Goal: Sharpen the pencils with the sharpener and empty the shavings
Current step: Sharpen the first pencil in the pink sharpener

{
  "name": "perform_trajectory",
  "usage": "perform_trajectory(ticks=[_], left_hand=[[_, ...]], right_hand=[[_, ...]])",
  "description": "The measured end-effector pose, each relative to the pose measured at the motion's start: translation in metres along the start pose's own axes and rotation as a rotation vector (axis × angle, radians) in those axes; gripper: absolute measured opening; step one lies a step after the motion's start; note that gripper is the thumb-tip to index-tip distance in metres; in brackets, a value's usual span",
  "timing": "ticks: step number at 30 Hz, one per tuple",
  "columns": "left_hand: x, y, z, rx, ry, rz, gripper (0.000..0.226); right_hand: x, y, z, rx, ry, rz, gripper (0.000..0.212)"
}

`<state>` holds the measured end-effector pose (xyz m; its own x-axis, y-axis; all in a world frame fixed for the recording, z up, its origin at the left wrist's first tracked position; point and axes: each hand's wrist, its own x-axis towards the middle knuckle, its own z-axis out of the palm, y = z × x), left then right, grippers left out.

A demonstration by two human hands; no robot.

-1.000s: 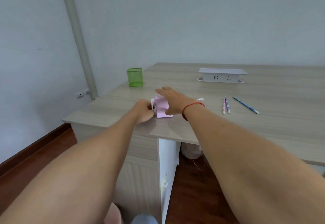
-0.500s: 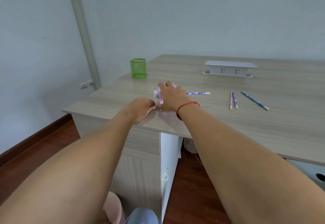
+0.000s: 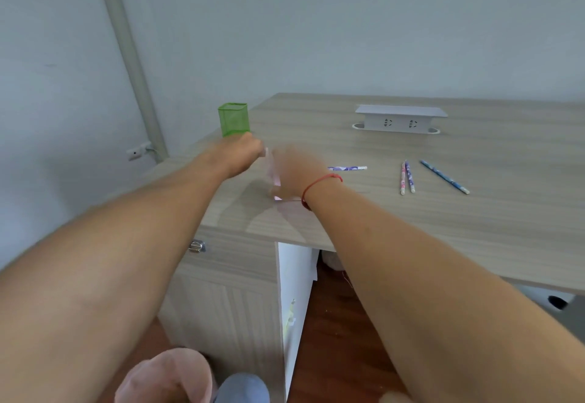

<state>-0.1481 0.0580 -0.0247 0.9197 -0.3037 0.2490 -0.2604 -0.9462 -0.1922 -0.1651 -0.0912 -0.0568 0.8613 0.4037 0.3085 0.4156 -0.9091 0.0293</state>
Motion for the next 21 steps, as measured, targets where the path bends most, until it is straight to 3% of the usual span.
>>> perform_trajectory(ticks=[4,10,21], left_hand=[[-0.021,-0.002,0.001,-0.016,0.131,0.048,0.021],[-0.060,0.022,0.002,-0.072,0.187,0.047,0.021],[-0.064,0.022,0.012,-0.181,0.095,0.036,0.032]], right_hand=[[0.002,-0.001,-0.006,-0.026,-0.063,-0.008,0.064],[0.000,0.001,-0.007,-0.005,-0.096,-0.034,0.067],[-0.002,0.004,-0.004,0.032,-0.021,-0.084,0.052]])
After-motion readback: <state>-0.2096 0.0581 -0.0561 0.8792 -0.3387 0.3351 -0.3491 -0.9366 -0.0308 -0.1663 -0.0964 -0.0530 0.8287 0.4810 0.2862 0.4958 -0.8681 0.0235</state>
